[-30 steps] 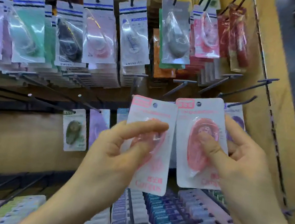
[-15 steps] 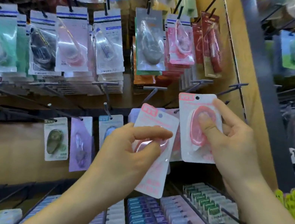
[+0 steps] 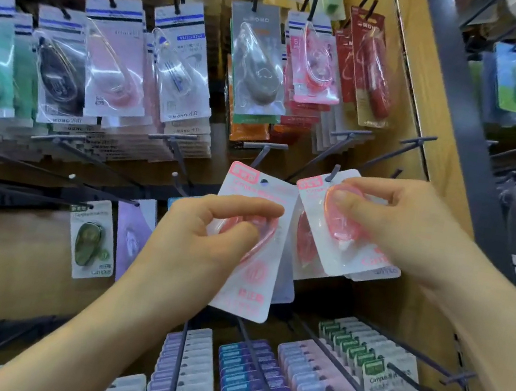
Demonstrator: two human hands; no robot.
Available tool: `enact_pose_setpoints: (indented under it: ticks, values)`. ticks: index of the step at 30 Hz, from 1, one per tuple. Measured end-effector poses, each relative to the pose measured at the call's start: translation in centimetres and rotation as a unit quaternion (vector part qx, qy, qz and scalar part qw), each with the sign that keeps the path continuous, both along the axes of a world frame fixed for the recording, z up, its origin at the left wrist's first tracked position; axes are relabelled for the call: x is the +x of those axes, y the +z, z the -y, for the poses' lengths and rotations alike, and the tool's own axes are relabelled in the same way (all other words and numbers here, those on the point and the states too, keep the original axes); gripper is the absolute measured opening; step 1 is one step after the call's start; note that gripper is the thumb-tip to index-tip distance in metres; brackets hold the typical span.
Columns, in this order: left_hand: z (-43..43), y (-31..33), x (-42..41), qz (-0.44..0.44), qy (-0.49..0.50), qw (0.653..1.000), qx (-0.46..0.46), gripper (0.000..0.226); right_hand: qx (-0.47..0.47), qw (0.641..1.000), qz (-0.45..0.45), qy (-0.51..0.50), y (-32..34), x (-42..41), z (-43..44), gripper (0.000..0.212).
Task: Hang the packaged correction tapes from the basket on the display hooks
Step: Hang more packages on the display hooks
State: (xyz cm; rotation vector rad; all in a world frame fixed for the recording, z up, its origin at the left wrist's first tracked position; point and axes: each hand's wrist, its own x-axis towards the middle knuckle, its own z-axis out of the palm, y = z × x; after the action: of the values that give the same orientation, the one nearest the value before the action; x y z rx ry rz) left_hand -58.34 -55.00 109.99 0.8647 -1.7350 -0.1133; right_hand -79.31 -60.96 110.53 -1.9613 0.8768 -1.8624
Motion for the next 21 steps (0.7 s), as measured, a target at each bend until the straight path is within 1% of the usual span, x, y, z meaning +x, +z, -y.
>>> enact_pose_setpoints:
  ticks: [1,3,4,5,6,7,8,11,15,17,19,21]
  values:
    - [0.0,0.1,0.1,-0.005,-0.008,1.000,0.009,0.028,0.003,1.000,-0.003,-0.007,-0.1,0.4,0.1,0.020]
    - [0.0,0.3,0.1,-0.006,-0.023,0.999,0.028,0.027,0.022,0.999,-0.027,-0.023,-0.6,1.3,0.3,0.015]
    - [0.0,0.4,0.2,-0.002,-0.030,0.999,0.035,0.029,0.037,0.996,-0.063,-0.057,-0.9,1.3,0.7,0.030]
    - [0.0,0.4,0.4,-0.003,-0.036,0.999,0.040,0.033,0.044,0.988,-0.105,-0.107,-1.0,1.5,0.8,0.050]
    - [0.0,0.5,0.6,-0.008,-0.043,0.998,0.042,0.038,0.046,0.975,-0.147,-0.162,-0.9,1.6,0.8,0.063]
    - [0.0,0.5,0.8,-0.012,-0.047,0.998,0.042,0.042,0.041,0.962,-0.177,-0.206,-0.8,2.0,0.7,0.069]
    - [0.0,0.4,0.9,-0.017,-0.050,0.998,0.040,0.045,0.037,0.951,-0.199,-0.233,-0.7,2.3,1.0,0.071]
    - [0.0,0.3,1.4,-0.029,-0.055,0.997,0.037,0.049,0.032,0.934,-0.236,-0.268,-0.8,3.5,2.9,0.074]
    - [-0.3,0.4,1.7,-0.031,-0.064,0.997,0.040,0.046,0.035,0.914,-0.255,-0.312,-1.6,4.6,4.9,0.076]
    - [-0.6,0.4,1.9,-0.037,-0.070,0.996,0.040,0.043,0.020,0.910,-0.255,-0.327,-2.0,4.9,5.1,0.074]
    - [-0.7,0.4,2.1,-0.035,-0.069,0.996,0.037,0.043,0.000,0.920,-0.231,-0.318,-2.3,5.0,5.0,0.070]
    - [-0.8,0.3,2.2,-0.032,-0.070,0.997,0.032,0.045,-0.026,0.940,-0.167,-0.296,-2.7,4.8,4.4,0.065]
